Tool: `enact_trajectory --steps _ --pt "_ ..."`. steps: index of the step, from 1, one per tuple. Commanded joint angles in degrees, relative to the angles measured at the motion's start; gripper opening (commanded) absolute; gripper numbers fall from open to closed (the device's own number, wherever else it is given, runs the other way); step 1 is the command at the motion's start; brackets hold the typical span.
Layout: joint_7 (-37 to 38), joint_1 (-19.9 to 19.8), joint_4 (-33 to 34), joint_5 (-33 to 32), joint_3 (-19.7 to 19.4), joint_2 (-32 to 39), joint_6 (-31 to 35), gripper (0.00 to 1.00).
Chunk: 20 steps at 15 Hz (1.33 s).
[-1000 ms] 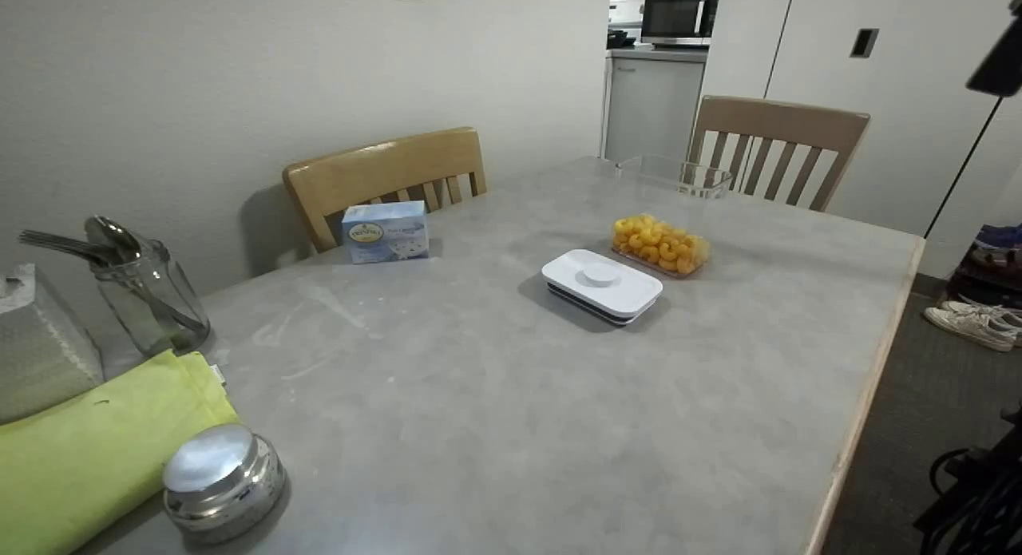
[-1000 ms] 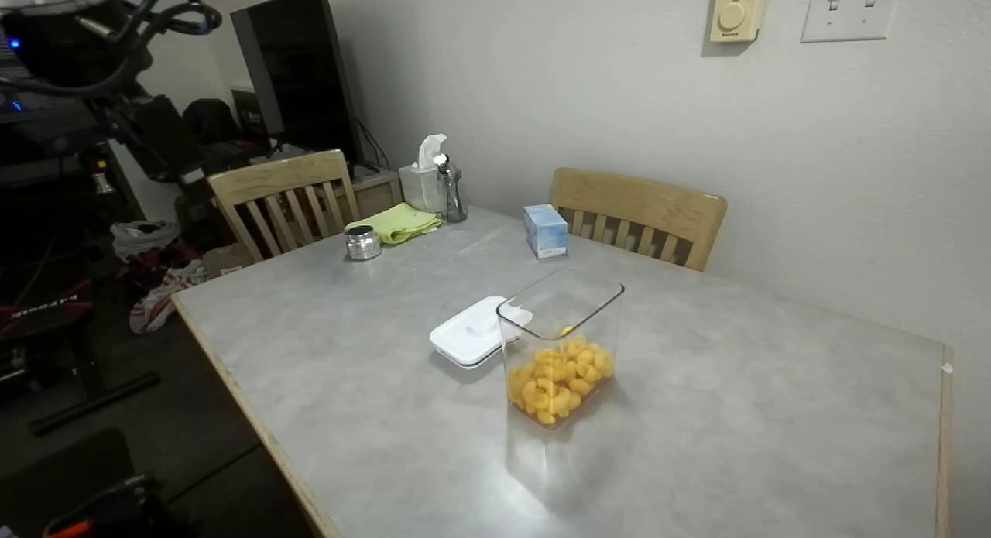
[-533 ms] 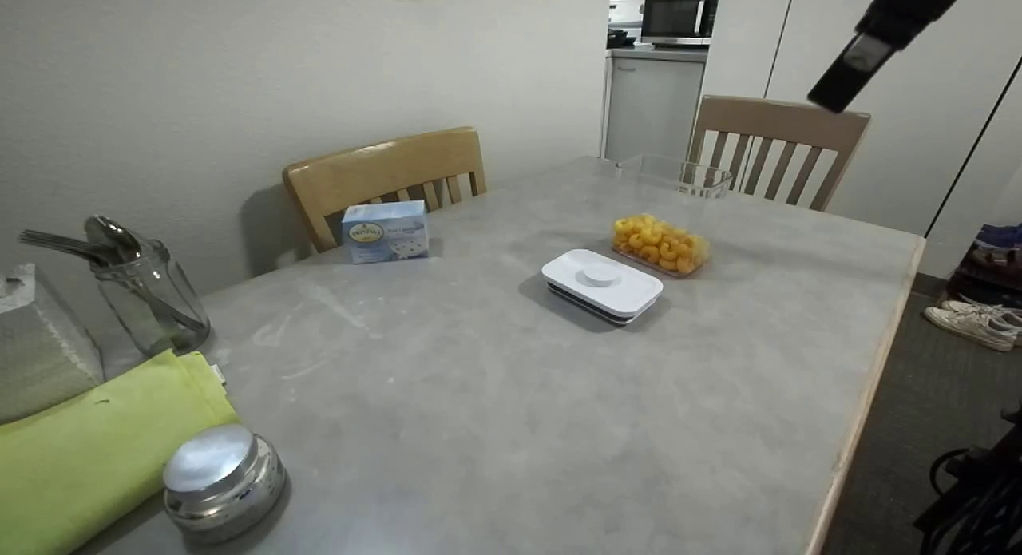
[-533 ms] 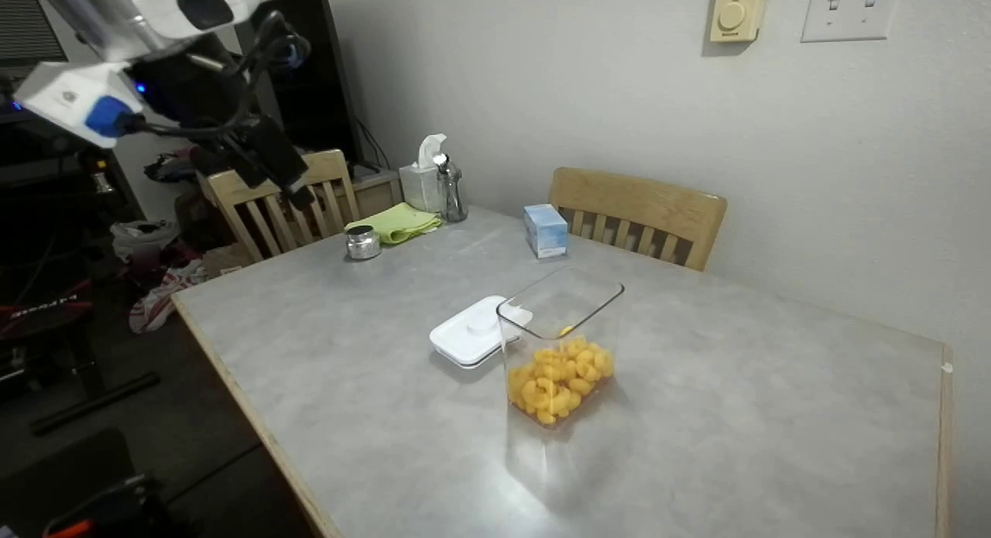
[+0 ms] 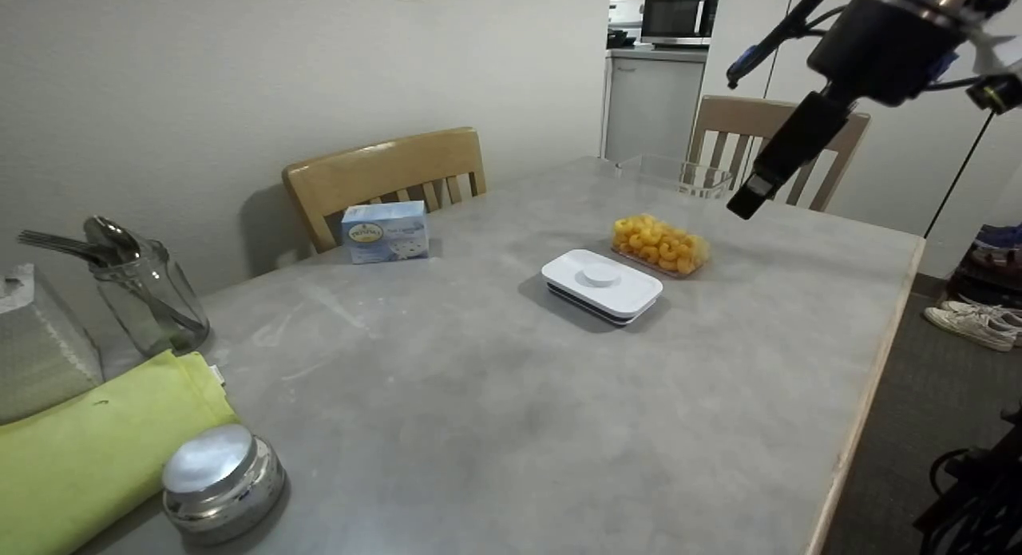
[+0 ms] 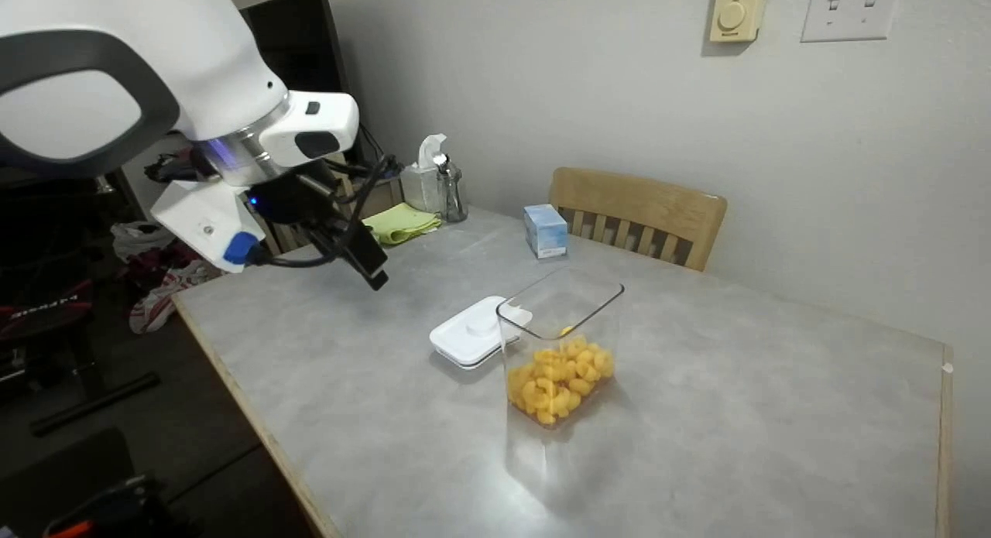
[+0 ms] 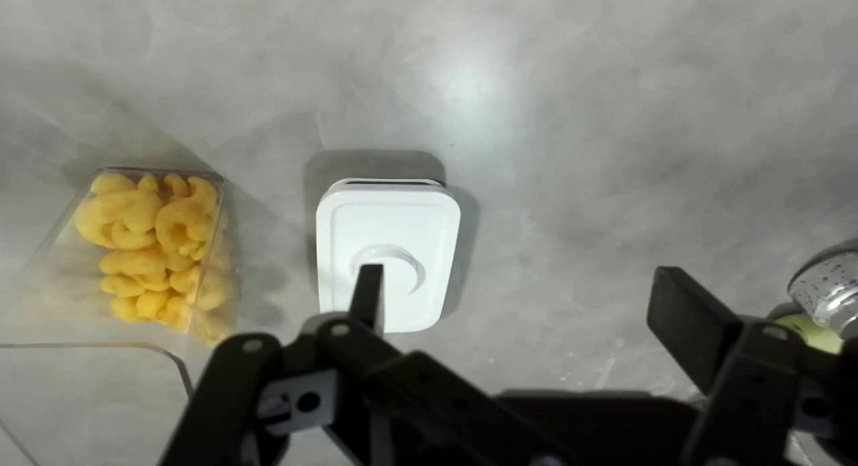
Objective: Place the lid on the container and push the button
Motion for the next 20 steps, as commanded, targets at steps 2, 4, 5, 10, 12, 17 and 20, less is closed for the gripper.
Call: enact_trajectory --steps 2,4,5,10,12,17,20 --pt "-2.31 2.74 0.64 2.55 -2.02 1.31 0.75 1.0" --pt "-2.32 3.28 0.87 2.67 -2.3 1.28 0.76 1.0" --pt "-2.32 3.31 0.93 2.68 -2.35 1.25 0.76 1.0" --pt "-3.11 3.56 4.79 3.37 -3.75 4.53 -0.79 1.0" --pt "-3.89 4.11 7.3 4.06 -4.67 6.46 0.06 1.0" --pt "-5.96 5.36 15.6 6.95 -6.5 14.35 0.84 1.0" --pt "-6.23 4.53 20.94 8.63 -5.88 21.02 0.36 1.0"
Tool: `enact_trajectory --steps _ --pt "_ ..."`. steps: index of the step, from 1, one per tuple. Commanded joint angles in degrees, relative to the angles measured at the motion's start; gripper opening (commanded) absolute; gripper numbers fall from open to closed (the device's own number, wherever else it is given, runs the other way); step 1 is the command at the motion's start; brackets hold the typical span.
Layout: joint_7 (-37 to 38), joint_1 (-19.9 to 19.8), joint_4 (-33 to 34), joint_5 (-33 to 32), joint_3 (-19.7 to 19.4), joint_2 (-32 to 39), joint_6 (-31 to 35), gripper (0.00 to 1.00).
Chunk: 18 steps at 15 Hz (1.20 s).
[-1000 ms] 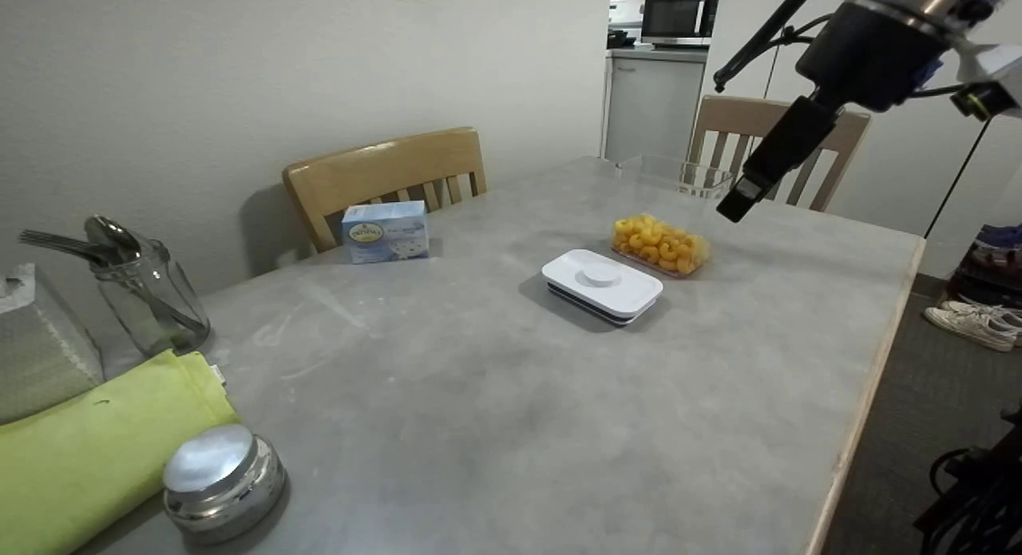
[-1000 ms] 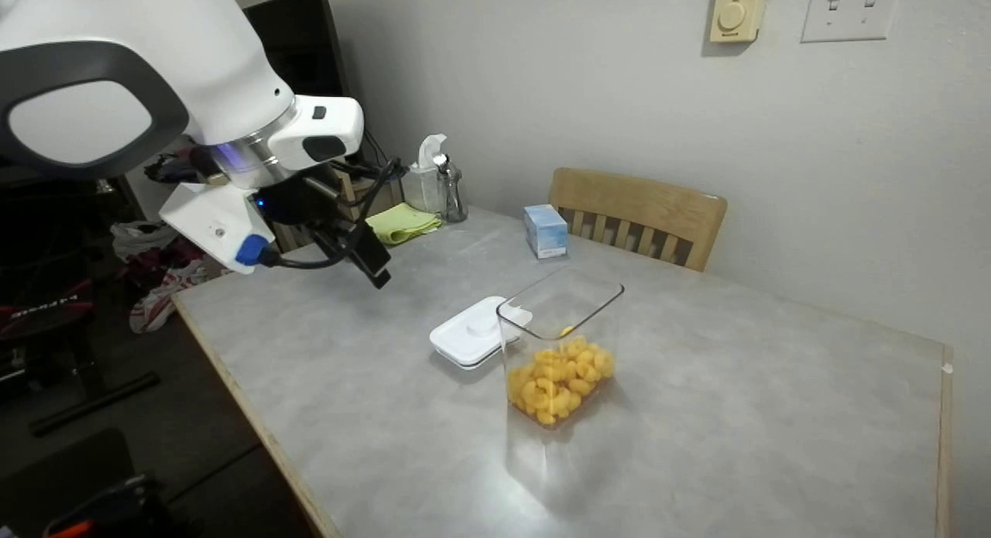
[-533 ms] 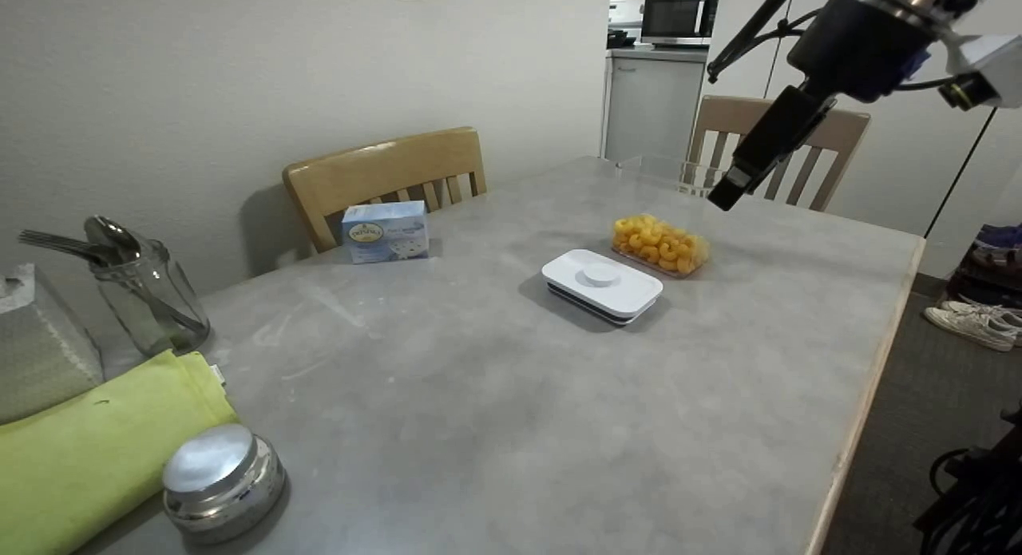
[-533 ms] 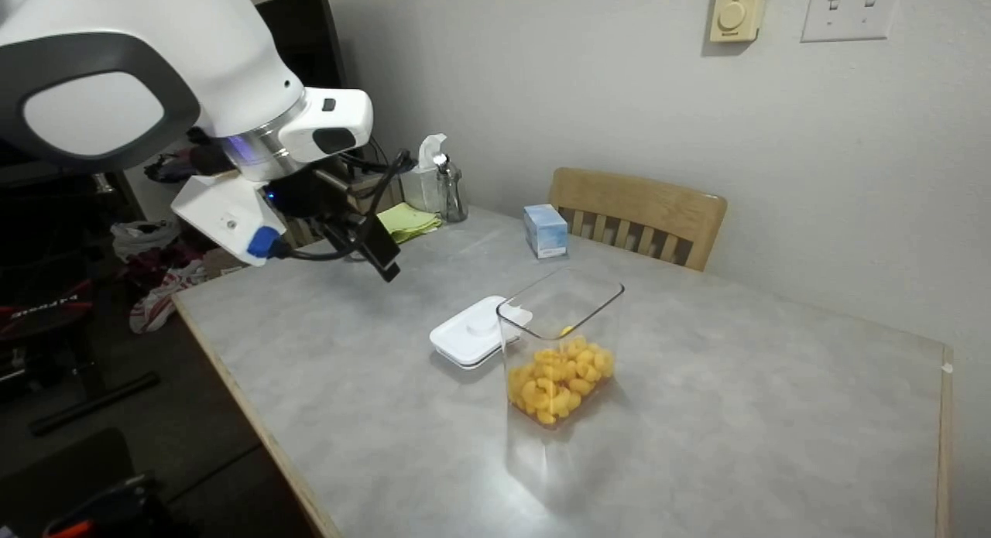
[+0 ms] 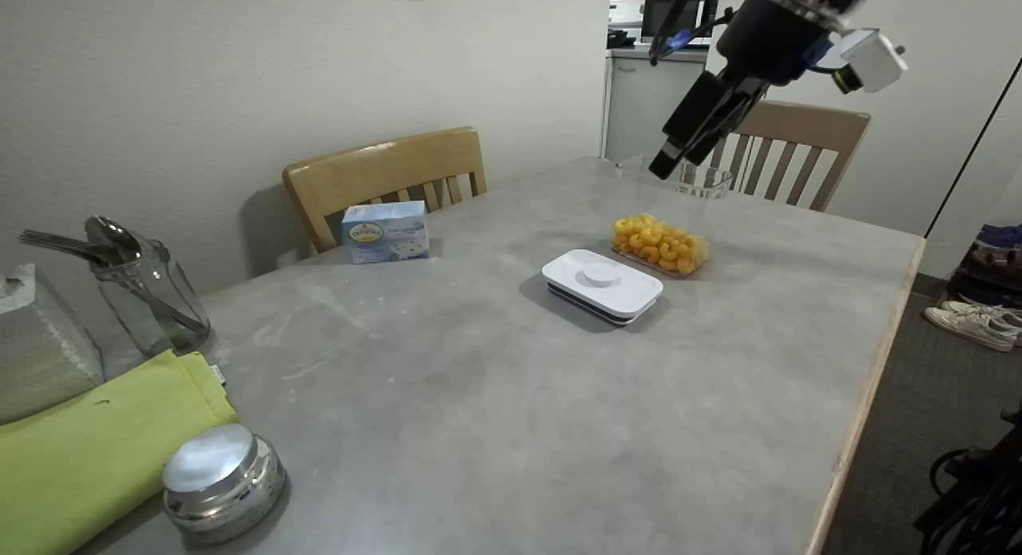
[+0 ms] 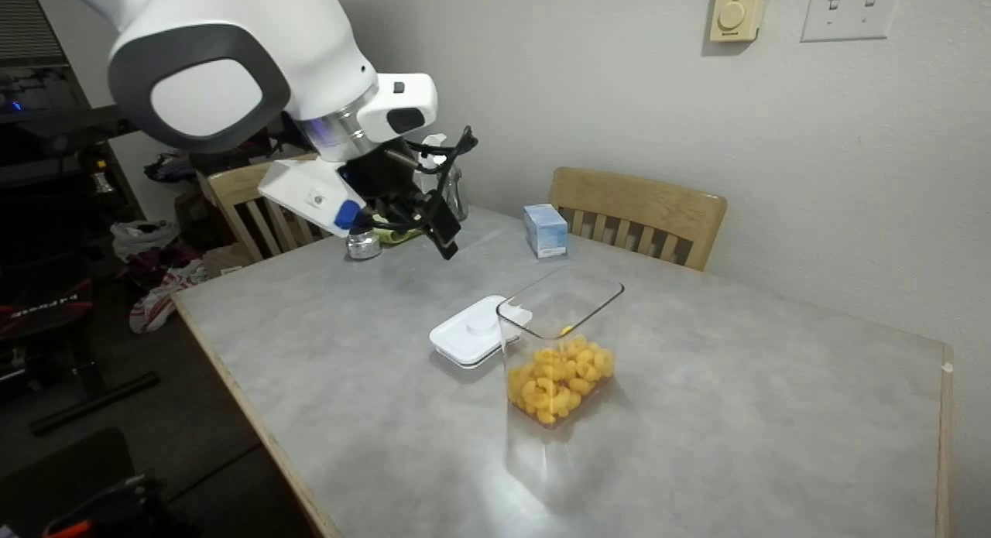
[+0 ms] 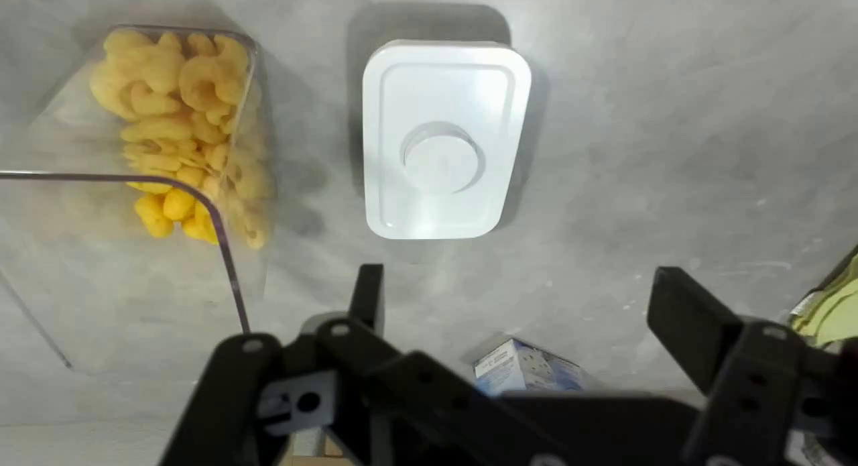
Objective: Place the lid on the container and push the button
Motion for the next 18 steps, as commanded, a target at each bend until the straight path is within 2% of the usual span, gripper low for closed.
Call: enact_trajectory --steps 1,3,4,7,14,18 --pt "-2.82 -0.24 7.85 4.28 0.21 9.75 -0.69 1.0" --pt "-2.92 -1.22 10.42 5.35 0.88 12.73 -1.24 1.0" --pt "-0.77 -0.09 6.67 2.97 0.18 8.82 -0.04 1.0" --pt "-0.77 -0.18 9.38 3.51 0.19 12.41 -0.04 1.0" --pt "-1.19 -0.27 10.72 3.35 0.35 13.91 0.23 1.0" --pt "0.03 0.25 14.04 0.59 -0.64 17.69 -0.15 1.0"
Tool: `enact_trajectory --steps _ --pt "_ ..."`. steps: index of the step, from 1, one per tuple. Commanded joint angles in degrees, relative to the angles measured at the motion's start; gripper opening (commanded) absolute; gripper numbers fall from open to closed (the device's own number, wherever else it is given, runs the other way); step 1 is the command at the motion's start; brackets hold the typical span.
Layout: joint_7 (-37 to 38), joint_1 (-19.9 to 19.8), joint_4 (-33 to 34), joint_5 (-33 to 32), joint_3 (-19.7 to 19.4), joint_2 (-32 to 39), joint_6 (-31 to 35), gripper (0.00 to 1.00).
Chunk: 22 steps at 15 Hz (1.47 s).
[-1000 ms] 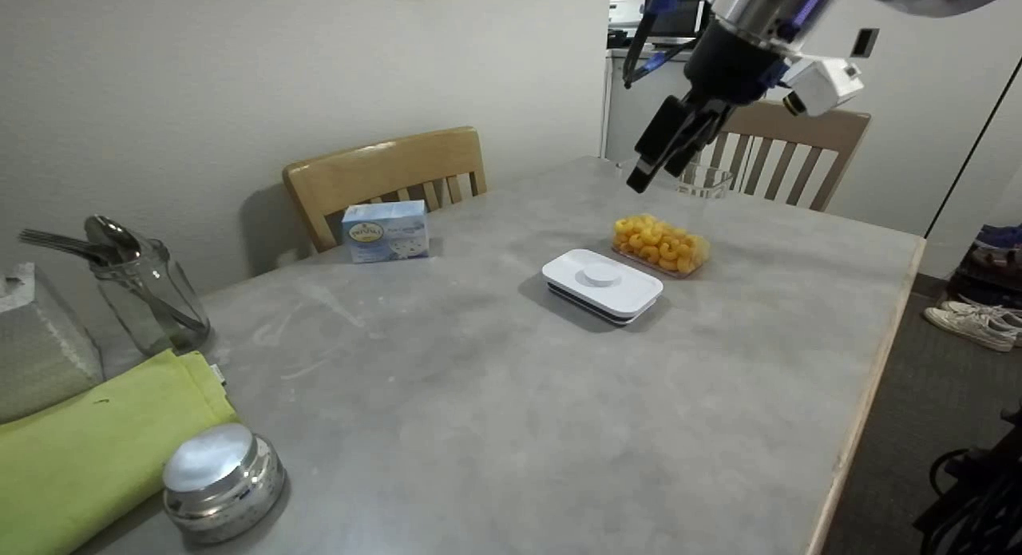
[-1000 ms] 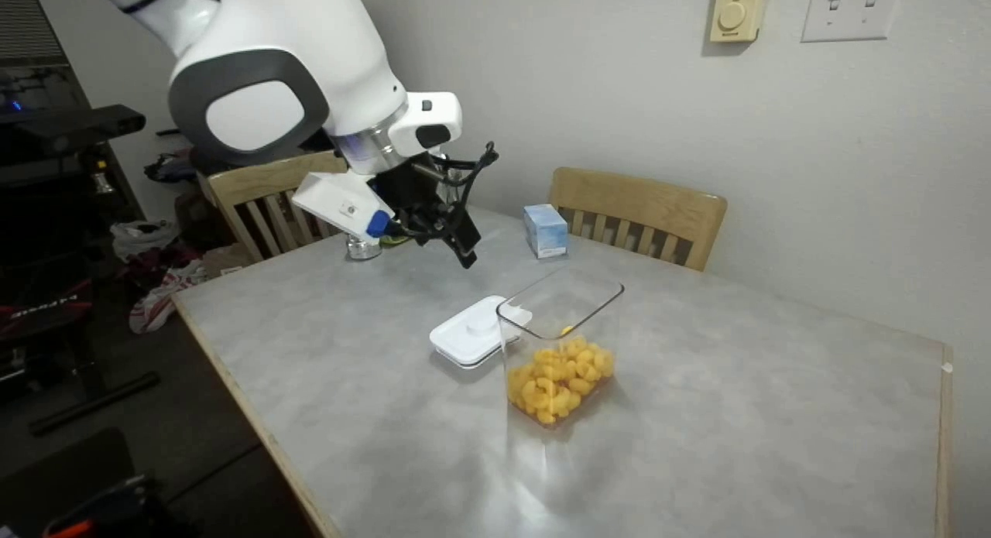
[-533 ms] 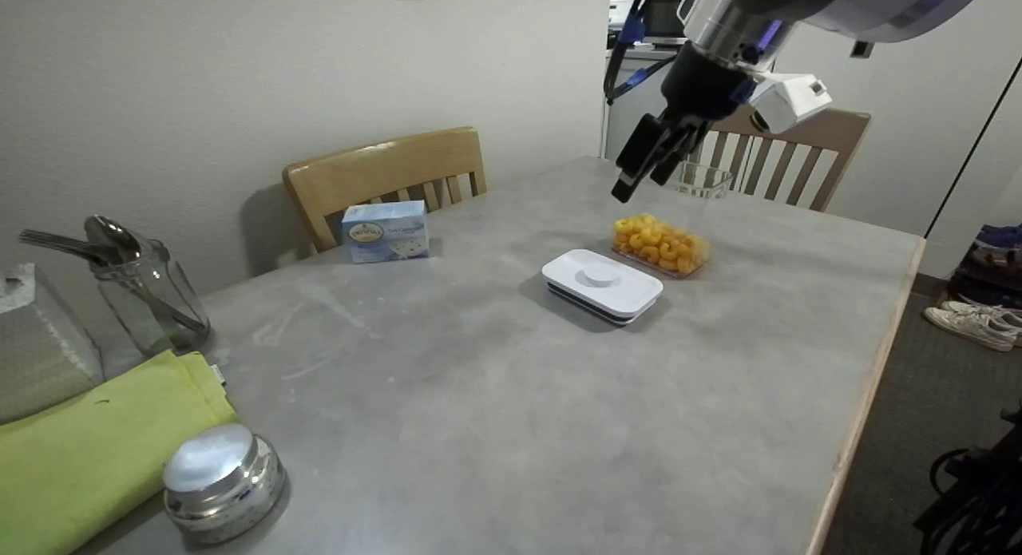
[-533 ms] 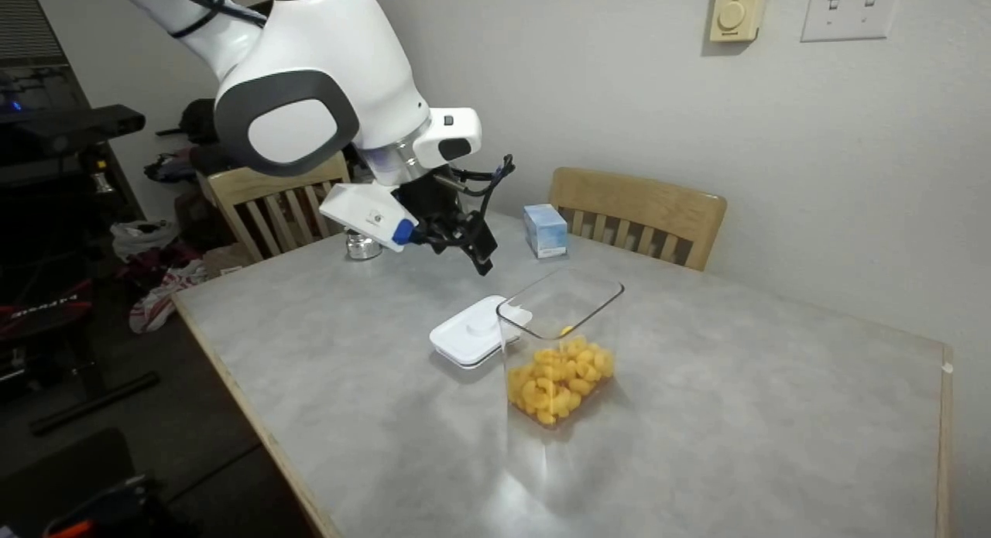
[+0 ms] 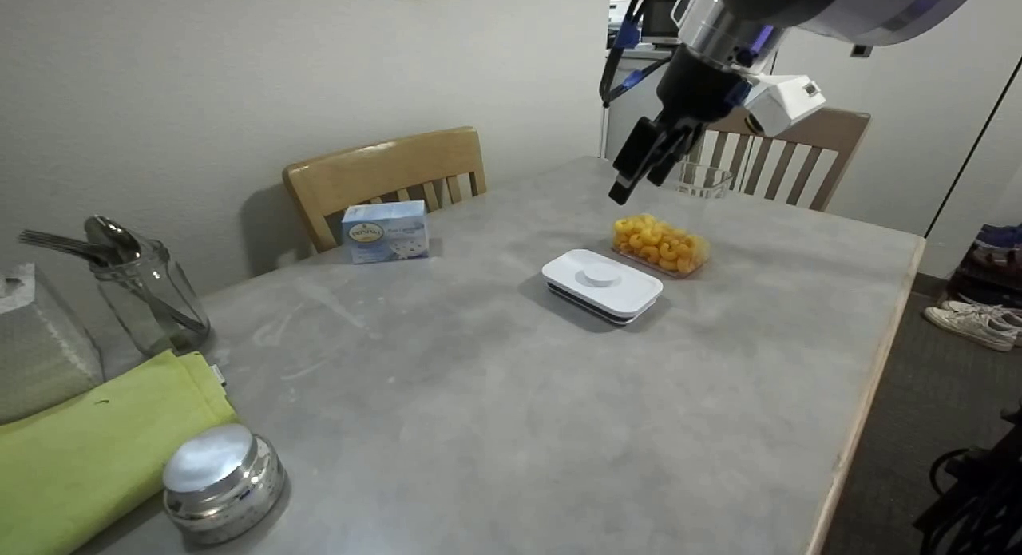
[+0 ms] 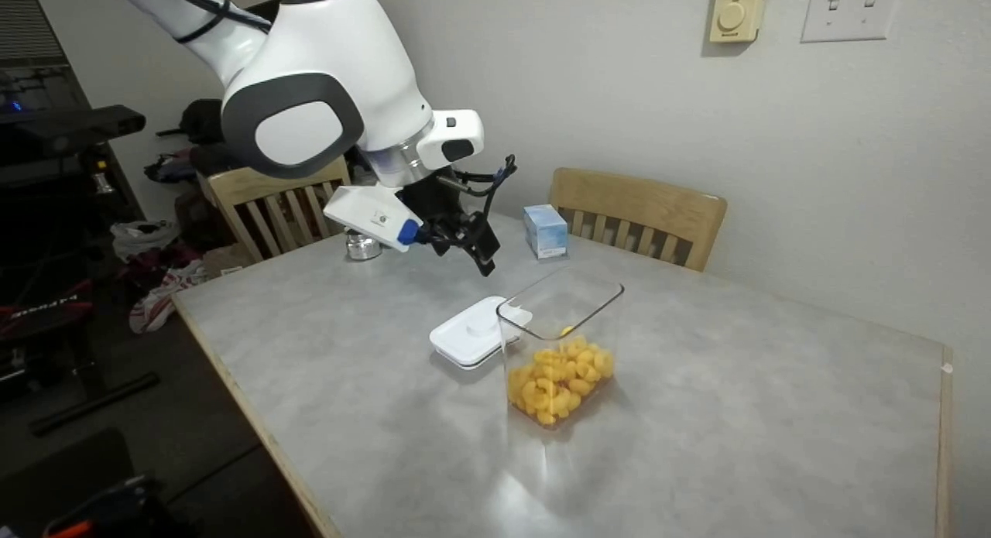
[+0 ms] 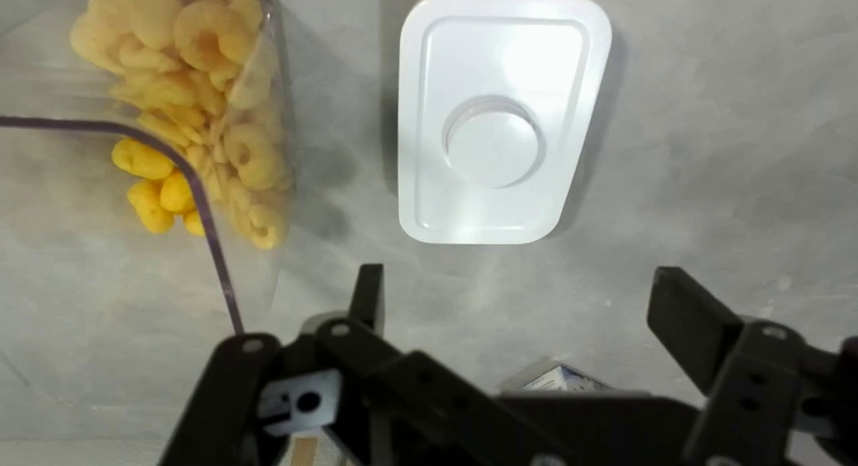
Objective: Place the lid on the container and push the button
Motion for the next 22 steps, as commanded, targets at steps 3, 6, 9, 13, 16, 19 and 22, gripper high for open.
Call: enact_trajectory --steps 3,6,9,13,16,19,22 --pt "1.57 0.51 7.42 -4.42 -1.13 8.09 -1.18 1.0" --pt "13.41 -8.76 11.12 -20.93 6.98 11.44 -1.6 1.0" --pt "19.43 -10.72 15.2 -29.32 7.87 15.24 -2.86 1.0" --pt "23.79 -11.2 19.15 -35.99 6.95 18.83 -5.99 1.0" --pt "27.07 -10.83 21.55 -39.33 5.9 20.76 -10.46 1.0" --pt "29.54 -10.88 22.82 -41.68 6.01 21.67 -14.69 1.0" --pt "30.42 -11.55 23.17 -41.76 7.33 21.5 -16.84 1.0"
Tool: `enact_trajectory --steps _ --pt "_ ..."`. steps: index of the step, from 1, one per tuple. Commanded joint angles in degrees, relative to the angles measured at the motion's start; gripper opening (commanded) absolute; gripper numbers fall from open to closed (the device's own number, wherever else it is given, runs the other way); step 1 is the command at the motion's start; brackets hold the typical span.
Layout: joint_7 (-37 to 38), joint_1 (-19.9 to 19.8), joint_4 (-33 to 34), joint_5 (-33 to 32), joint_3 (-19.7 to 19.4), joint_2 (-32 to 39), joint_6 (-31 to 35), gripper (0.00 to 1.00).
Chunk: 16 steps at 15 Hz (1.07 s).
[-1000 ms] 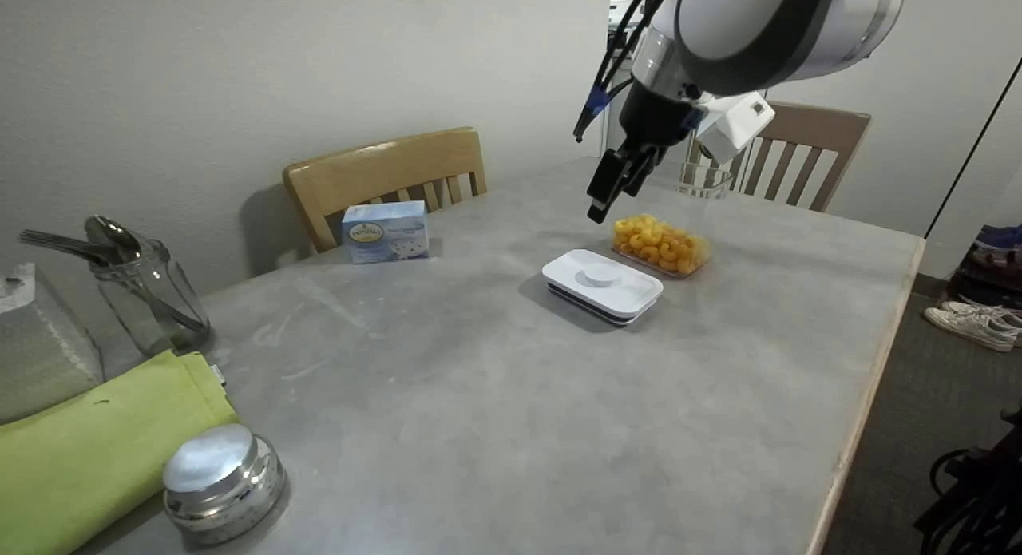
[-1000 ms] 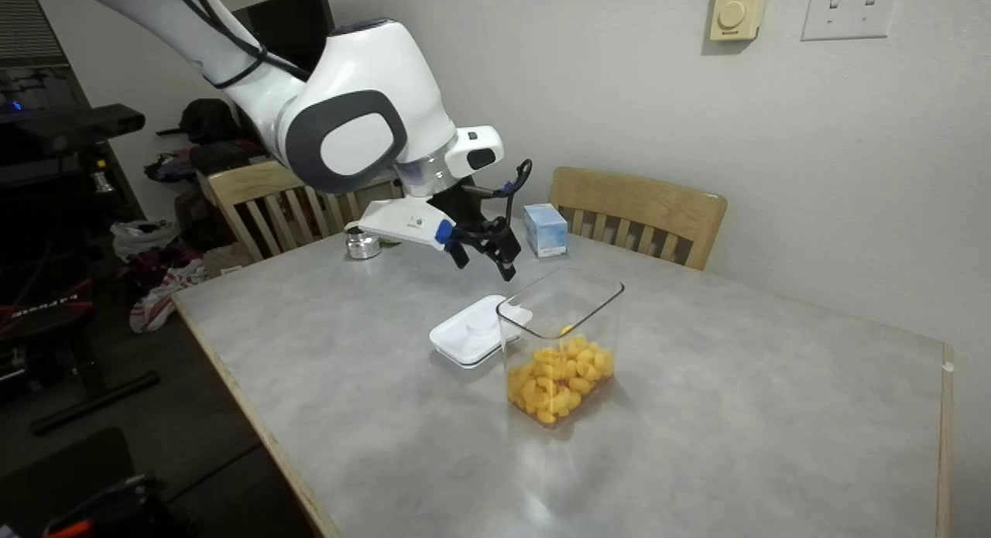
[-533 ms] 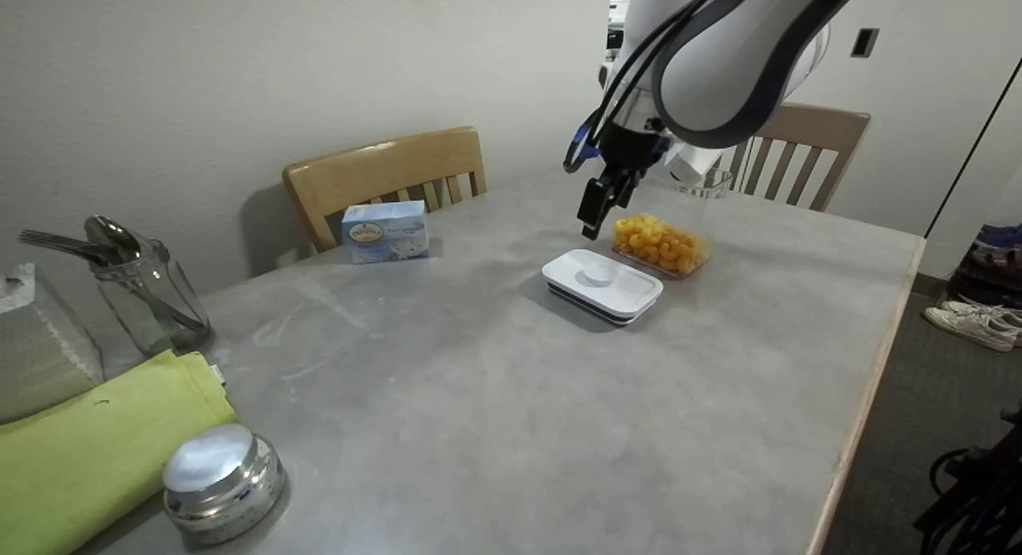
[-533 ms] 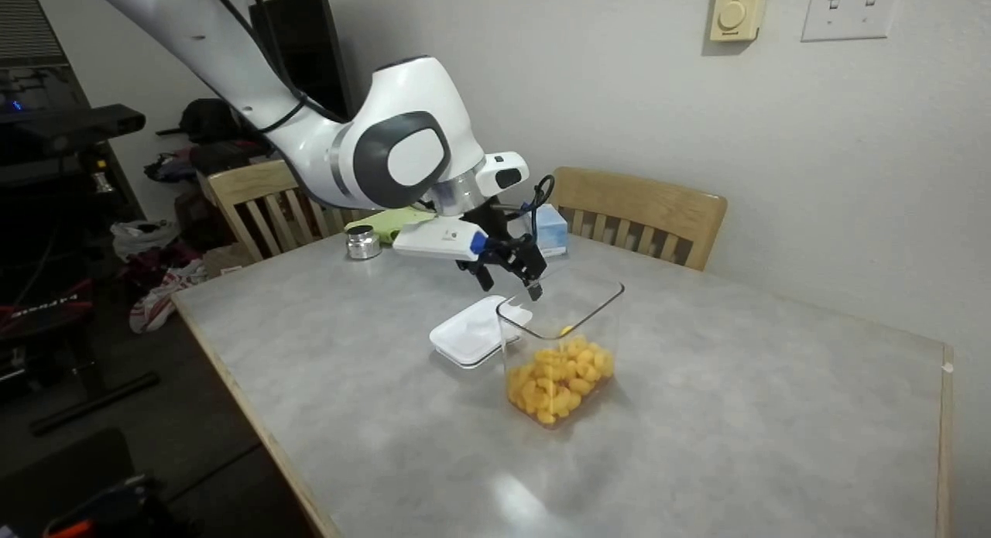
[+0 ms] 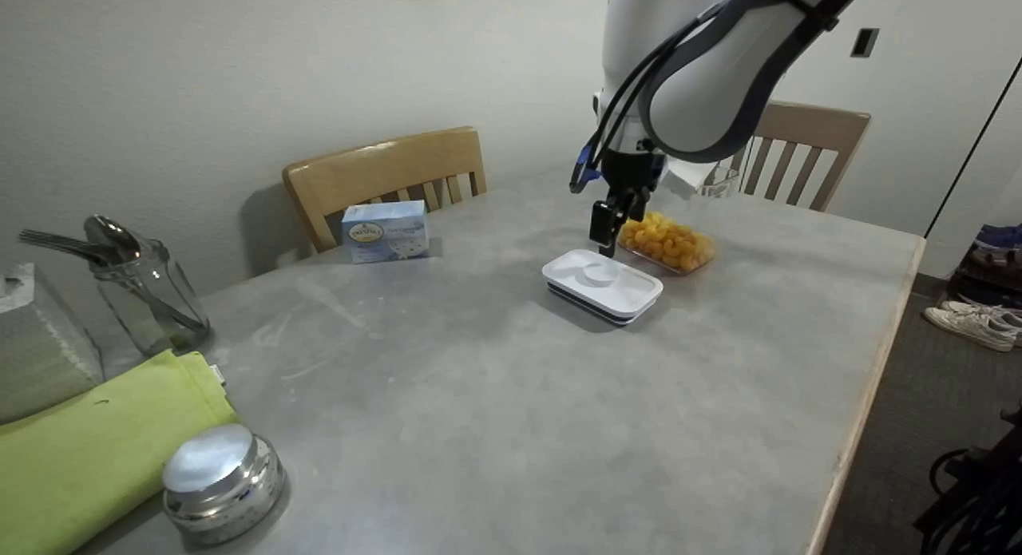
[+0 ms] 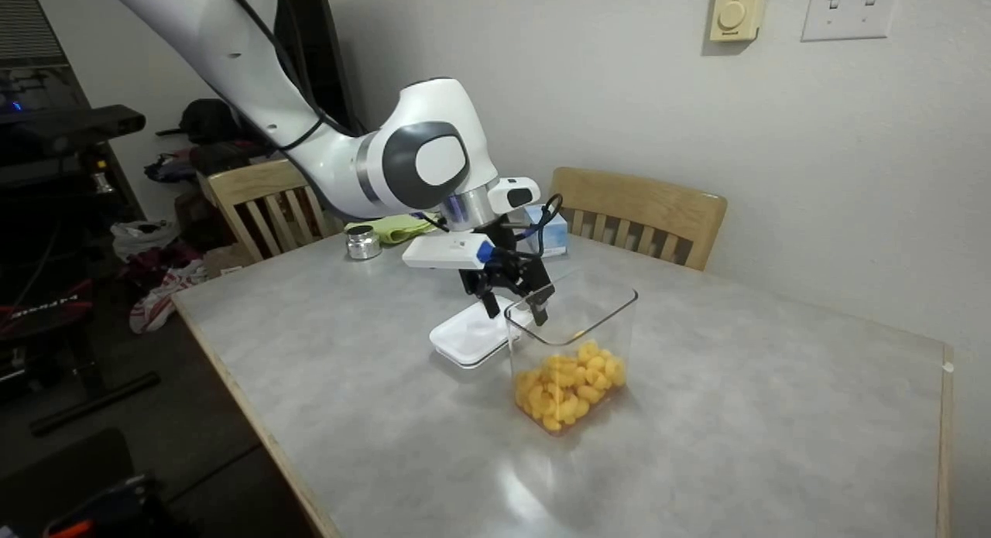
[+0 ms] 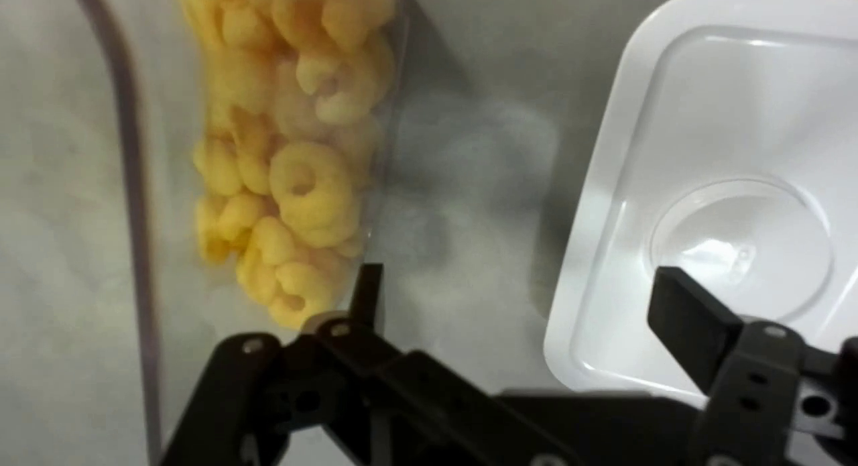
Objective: Place the lid on the container and push the button
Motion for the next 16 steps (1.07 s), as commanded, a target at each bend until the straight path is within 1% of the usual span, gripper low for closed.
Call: enact_trajectory --steps 1,2,7,10,13,16 --pt "1.53 -1.31 1.4 -1.29 1.75 0.04 -3.33 1.0" --pt "1.35 -1.54 0.52 -1.6 1.85 -0.13 -1.48 1.0" --pt "2.1 -1.39 0.97 -1.74 1.76 0.2 -1.77 1.0" --pt "2.08 -1.88 1.24 -0.91 2.42 0.24 -2.1 1.0" --pt "1.59 -2.72 1.56 0.05 3.75 0.12 -2.27 1.0" --pt "-0.97 -5.94 1.89 4.46 8.29 -0.03 -2.38 1.0"
